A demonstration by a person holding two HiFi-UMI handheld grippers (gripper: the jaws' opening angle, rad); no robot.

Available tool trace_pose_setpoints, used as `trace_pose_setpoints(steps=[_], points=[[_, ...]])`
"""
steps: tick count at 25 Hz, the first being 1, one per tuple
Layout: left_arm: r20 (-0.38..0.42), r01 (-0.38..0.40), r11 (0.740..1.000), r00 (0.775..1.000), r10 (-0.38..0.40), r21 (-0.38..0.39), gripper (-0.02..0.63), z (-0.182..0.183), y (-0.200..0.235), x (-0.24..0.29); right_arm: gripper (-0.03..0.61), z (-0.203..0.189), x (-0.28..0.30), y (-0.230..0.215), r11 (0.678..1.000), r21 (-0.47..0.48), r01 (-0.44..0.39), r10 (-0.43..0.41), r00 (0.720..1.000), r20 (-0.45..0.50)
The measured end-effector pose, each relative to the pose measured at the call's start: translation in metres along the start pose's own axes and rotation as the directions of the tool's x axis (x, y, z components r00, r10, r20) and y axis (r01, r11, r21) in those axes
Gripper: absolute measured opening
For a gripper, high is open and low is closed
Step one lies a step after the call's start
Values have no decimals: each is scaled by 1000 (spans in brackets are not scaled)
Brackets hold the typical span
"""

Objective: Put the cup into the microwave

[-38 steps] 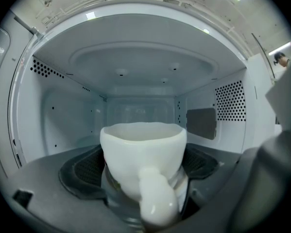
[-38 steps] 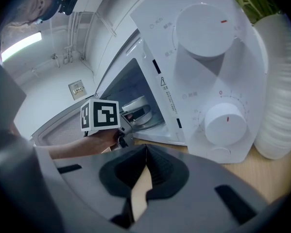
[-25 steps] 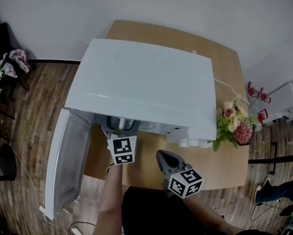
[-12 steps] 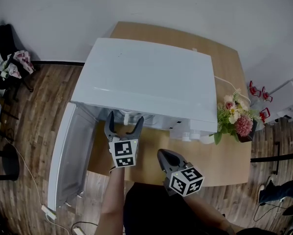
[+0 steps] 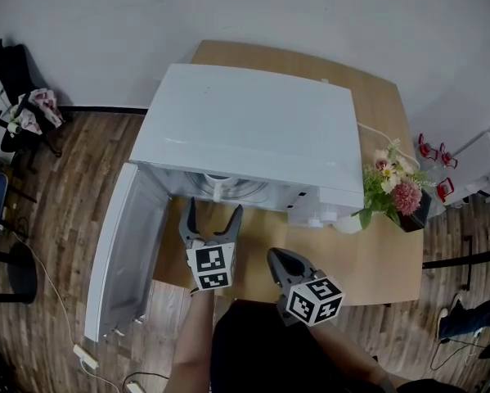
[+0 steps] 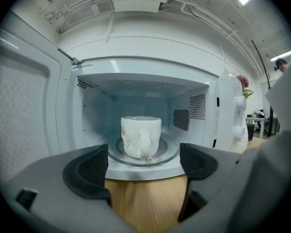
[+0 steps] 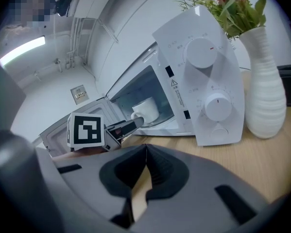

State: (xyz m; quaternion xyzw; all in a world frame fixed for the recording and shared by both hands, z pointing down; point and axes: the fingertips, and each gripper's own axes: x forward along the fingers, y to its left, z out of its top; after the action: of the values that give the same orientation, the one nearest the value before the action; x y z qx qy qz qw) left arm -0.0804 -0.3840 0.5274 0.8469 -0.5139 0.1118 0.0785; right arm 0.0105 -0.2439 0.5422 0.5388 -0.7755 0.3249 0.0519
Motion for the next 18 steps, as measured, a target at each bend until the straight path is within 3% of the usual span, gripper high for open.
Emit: trace_pose_setpoints(steps=[7,12,18], points=[[14,-25,1000,1000,25,-8,456,0,-1,-26,-6,-2,-7,6,1000,0,3,-3,1000,20],[10,-30,999,999,30,-17,454,-4,-4,-45,-6,2,-15,8,993,-113,28,-24,999,40],[7,-5,998,1000,5,-65,453,-2,-18,-65,-6,10,-22,5,994,-105,36,-28,997,75]])
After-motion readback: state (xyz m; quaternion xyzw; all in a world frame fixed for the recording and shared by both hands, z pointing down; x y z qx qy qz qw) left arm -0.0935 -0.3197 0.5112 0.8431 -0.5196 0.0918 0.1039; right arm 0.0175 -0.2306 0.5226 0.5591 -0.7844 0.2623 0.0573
